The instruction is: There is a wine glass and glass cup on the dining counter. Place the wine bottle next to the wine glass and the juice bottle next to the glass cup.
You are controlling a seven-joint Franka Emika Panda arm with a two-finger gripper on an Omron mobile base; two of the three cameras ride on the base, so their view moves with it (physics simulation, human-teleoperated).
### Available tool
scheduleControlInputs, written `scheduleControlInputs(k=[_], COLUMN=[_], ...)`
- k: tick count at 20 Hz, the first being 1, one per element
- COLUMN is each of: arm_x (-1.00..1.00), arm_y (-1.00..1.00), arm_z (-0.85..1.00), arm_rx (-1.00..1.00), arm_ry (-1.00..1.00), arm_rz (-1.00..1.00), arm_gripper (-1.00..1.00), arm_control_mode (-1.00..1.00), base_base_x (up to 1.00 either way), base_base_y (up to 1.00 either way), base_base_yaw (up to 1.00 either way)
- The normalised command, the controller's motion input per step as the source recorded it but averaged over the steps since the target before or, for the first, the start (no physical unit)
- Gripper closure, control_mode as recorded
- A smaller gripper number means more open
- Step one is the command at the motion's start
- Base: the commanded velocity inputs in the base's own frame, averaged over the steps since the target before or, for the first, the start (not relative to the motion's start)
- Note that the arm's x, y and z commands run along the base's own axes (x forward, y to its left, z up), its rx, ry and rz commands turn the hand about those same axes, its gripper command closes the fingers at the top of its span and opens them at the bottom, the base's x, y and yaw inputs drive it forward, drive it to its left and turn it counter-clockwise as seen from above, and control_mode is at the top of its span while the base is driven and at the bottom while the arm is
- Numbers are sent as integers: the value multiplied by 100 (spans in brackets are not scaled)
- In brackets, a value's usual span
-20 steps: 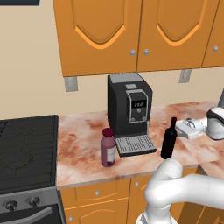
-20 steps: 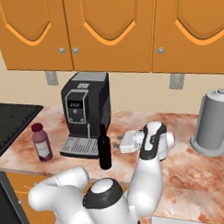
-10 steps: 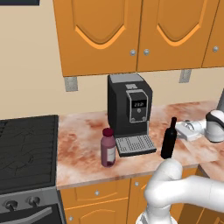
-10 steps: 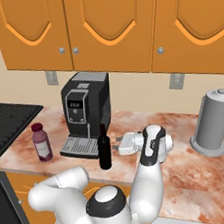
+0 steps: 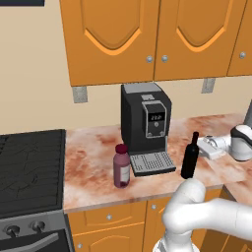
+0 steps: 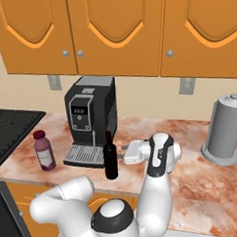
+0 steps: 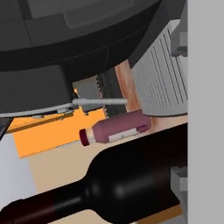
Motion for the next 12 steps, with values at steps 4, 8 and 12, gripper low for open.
scheduleControlInputs(k=[4, 8, 12], arm_x=[-22, -28, -21], arm_y=[2, 6, 9], arm_z=[0, 0, 1], arm_rx=[0, 0, 0], arm_ry=[-5, -9, -10], arm_rz=[0, 0, 0], arm_gripper=[-100, -100, -100], arm_control_mode=[-100, -100, -100], base_base_x=[0, 0, 0], base_base_y=[0, 0, 0], base_base_yaw=[0, 0, 0])
